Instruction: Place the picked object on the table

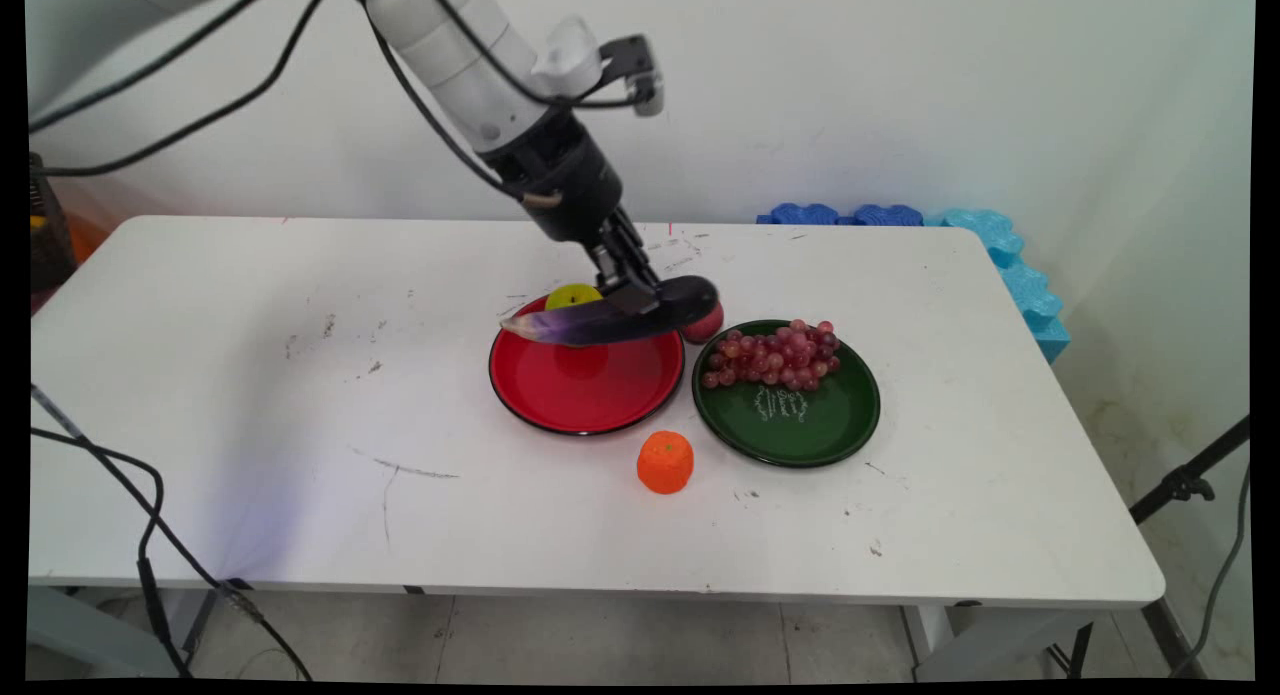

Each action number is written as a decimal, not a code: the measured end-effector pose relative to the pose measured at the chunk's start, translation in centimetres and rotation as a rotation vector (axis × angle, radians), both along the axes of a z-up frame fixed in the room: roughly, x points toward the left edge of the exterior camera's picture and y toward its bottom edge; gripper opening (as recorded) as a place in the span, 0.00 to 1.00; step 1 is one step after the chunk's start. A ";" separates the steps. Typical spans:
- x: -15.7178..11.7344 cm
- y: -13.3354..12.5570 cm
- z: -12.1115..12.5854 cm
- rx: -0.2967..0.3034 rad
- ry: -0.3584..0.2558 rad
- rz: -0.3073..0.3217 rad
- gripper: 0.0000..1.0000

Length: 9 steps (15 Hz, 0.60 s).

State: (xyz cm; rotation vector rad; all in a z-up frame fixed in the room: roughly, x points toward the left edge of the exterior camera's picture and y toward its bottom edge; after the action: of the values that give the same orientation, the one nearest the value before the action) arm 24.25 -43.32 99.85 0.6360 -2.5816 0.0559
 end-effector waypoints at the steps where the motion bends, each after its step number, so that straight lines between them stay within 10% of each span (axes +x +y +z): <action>1: -0.9 0.6 0.7 0.006 0.014 0.015 0.00; 9: -6.8 4.6 -1.5 0.058 0.046 0.075 0.00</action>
State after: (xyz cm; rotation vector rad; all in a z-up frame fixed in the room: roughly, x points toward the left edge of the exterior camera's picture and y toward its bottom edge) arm 17.45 -38.74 98.36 0.7468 -2.5220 -0.0086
